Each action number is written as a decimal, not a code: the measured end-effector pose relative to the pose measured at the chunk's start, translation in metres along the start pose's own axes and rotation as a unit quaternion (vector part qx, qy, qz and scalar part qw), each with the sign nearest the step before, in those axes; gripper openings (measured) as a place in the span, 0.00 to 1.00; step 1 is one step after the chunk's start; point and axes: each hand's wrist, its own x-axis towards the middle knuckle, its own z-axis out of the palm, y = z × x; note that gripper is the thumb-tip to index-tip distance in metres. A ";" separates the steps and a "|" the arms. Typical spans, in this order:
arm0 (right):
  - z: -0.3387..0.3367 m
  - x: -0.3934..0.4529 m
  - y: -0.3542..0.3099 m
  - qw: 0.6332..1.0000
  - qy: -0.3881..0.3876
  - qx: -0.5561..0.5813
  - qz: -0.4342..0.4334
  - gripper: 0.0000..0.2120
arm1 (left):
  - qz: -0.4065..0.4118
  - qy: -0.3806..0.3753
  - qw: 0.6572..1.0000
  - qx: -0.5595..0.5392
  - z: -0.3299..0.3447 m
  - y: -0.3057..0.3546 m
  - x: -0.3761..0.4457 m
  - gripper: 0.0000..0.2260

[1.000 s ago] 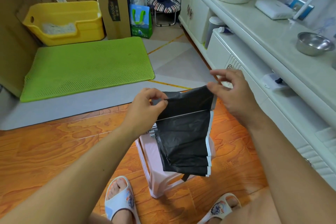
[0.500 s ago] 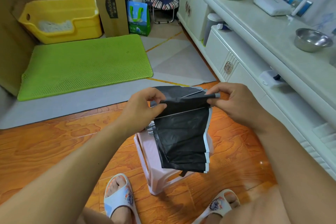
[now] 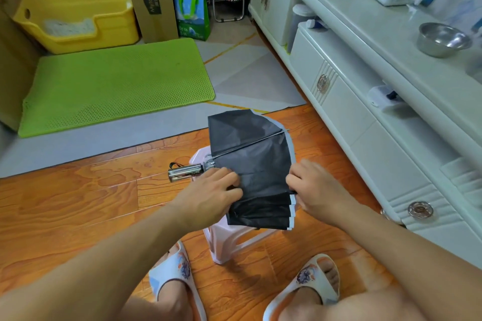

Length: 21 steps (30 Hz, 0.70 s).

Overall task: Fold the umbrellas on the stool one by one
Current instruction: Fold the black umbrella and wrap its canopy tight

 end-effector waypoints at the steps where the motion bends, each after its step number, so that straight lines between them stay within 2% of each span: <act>1: 0.008 -0.002 0.001 1.000 -0.004 -0.024 0.003 0.15 | 0.000 -0.018 1.000 0.004 0.002 0.000 -0.001 0.05; 4: 0.020 -0.007 0.003 0.997 -0.022 -0.071 -0.022 0.13 | -0.024 -0.046 0.999 -0.015 0.001 0.004 -0.001 0.07; 7: 0.026 -0.010 0.004 0.995 -0.051 -0.080 -0.025 0.11 | -0.055 -0.078 0.995 -0.006 0.006 0.005 -0.001 0.23; 9: 0.026 -0.010 0.003 0.995 -0.080 -0.064 -0.010 0.11 | -0.047 -0.112 0.992 0.034 0.012 0.006 -0.002 0.27; 12: 0.015 0.002 0.003 0.996 -0.053 0.006 0.065 0.08 | -0.043 -0.141 0.987 0.060 0.018 0.009 -0.002 0.25; 15: -0.010 0.021 -0.002 0.982 0.068 0.112 0.139 0.08 | -0.048 -0.148 0.986 0.051 0.015 0.010 0.002 0.25; 17: -0.028 0.042 -0.005 0.968 0.117 0.147 0.163 0.09 | -0.052 -0.161 0.984 0.050 0.015 0.010 0.001 0.26; 19: -0.039 0.080 0.001 0.960 0.080 0.171 0.207 0.13 | -0.059 -0.172 0.982 0.051 0.016 0.012 -0.002 0.27; 21: -0.046 0.122 0.013 0.929 0.011 0.223 0.294 0.22 | -0.054 -0.176 0.982 0.049 0.017 0.012 -0.005 0.28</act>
